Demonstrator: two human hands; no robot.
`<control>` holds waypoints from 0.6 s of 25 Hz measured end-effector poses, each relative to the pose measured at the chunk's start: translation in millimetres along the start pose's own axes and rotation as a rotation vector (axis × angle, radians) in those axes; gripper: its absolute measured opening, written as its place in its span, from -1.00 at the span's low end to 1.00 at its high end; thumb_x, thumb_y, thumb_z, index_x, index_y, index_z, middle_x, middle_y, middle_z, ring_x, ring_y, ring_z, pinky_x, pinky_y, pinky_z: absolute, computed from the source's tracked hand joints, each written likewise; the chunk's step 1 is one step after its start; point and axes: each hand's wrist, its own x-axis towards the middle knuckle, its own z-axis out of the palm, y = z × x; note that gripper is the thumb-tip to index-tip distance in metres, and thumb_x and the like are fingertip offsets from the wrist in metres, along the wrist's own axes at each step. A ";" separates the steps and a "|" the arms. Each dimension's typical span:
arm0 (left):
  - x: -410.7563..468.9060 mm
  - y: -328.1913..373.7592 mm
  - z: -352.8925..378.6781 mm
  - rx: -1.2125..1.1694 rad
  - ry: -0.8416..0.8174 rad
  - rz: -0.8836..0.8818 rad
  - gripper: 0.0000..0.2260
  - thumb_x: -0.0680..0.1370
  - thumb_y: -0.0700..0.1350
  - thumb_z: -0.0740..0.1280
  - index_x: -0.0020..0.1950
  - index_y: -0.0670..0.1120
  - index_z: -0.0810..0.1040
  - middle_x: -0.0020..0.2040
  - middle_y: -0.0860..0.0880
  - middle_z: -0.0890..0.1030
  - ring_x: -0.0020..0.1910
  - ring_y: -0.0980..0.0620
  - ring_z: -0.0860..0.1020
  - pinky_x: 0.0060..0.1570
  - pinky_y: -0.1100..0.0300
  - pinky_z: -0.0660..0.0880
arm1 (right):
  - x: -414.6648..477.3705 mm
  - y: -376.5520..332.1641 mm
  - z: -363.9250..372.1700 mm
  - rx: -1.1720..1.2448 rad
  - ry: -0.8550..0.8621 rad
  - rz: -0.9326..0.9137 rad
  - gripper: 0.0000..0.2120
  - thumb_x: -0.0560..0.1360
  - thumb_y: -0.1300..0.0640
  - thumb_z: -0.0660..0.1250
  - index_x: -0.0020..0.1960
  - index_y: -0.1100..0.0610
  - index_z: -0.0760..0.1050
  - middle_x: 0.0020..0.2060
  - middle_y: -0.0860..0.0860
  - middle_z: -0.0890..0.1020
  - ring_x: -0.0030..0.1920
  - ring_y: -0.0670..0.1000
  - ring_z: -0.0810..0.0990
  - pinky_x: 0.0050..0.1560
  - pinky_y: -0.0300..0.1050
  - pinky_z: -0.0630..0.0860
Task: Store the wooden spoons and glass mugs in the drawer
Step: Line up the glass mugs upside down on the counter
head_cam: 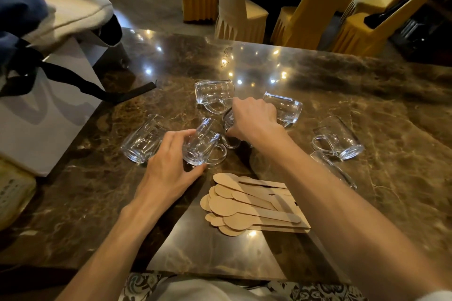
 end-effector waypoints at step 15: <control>72.1 35.5 -65.8 0.405 -0.604 0.178 -0.35 0.31 0.08 0.51 0.35 0.16 0.36 0.18 0.13 0.52 0.04 0.13 0.49 -0.02 0.26 0.40 | -23.6 50.1 -8.4 0.353 0.147 -0.071 -0.37 0.27 -0.13 0.52 0.26 0.03 0.42 0.03 -0.01 0.62 0.04 0.03 0.53 0.00 0.04 0.55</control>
